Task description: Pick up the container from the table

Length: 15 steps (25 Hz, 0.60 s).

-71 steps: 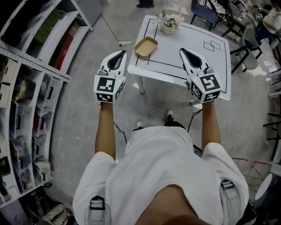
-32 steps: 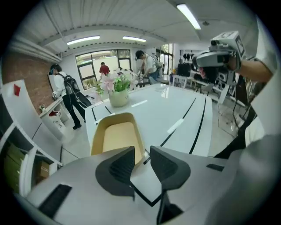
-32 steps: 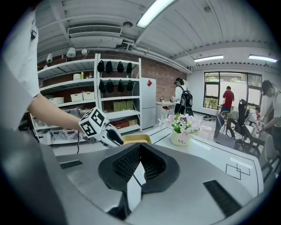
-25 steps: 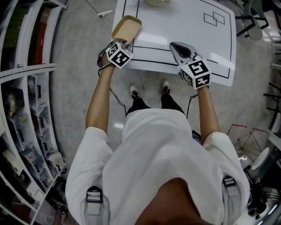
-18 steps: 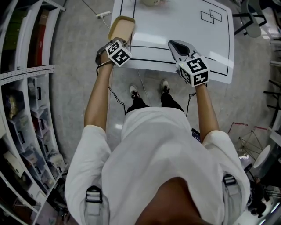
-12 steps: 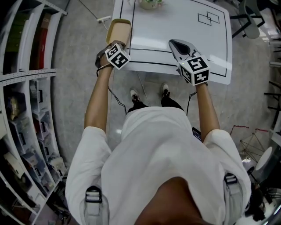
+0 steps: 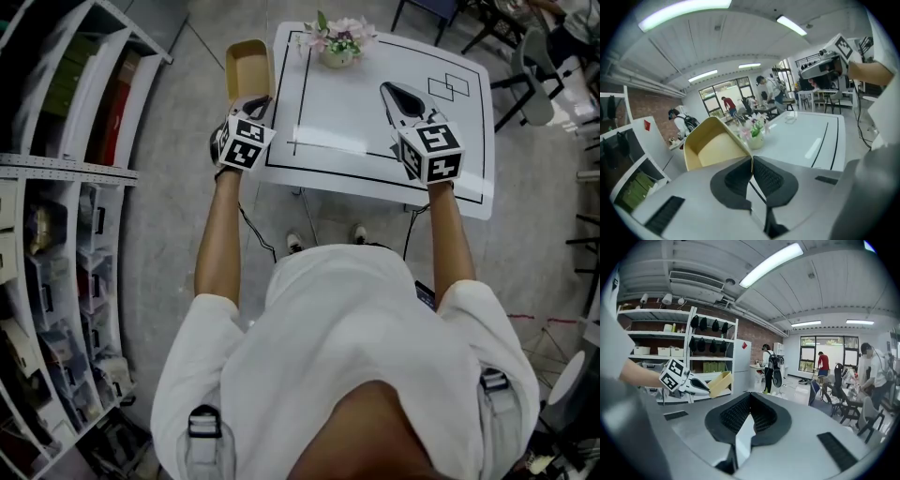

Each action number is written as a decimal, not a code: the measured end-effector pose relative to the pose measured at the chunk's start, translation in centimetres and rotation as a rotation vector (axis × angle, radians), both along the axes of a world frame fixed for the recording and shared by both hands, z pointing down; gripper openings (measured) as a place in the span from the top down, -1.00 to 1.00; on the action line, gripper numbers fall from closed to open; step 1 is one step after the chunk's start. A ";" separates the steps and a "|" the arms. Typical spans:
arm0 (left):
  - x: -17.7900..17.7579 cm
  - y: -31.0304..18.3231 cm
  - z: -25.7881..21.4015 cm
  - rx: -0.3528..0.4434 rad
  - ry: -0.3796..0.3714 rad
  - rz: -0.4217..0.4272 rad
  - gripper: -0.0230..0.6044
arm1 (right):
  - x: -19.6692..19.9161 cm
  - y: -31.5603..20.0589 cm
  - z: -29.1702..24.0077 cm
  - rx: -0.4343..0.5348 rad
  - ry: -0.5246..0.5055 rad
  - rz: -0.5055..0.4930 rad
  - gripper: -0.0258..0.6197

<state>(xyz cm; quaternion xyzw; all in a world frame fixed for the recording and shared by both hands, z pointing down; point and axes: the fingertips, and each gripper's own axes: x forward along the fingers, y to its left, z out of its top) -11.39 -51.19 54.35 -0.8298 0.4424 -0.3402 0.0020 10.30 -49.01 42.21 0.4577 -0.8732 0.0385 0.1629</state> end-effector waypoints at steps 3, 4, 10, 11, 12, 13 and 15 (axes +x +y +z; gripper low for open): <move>-0.8 -0.4 -5.4 0.115 0.075 -0.035 0.84 | -0.5 -1.2 -3.1 0.075 0.029 -0.027 0.87; -1.1 -0.4 -7.1 0.148 0.100 -0.042 0.84 | -0.6 -1.5 -4.1 0.096 0.030 -0.031 0.87; -2.6 0.1 -15.6 0.326 0.224 -0.056 0.84 | -0.9 -2.4 -8.6 0.203 0.059 -0.033 0.87; -2.8 0.4 -16.6 0.353 0.228 -0.057 0.84 | -1.1 -2.2 -9.1 0.215 0.064 -0.039 0.87; -3.0 0.6 -17.6 0.379 0.231 -0.057 0.84 | -1.4 -2.0 -9.6 0.225 0.069 -0.049 0.87; -3.1 0.9 -18.5 0.402 0.236 -0.058 0.84 | -1.8 -1.7 -10.1 0.233 0.073 -0.060 0.87; -3.0 1.6 -20.2 0.439 0.246 -0.053 0.84 | -2.4 -1.1 -11.0 0.249 0.076 -0.079 0.88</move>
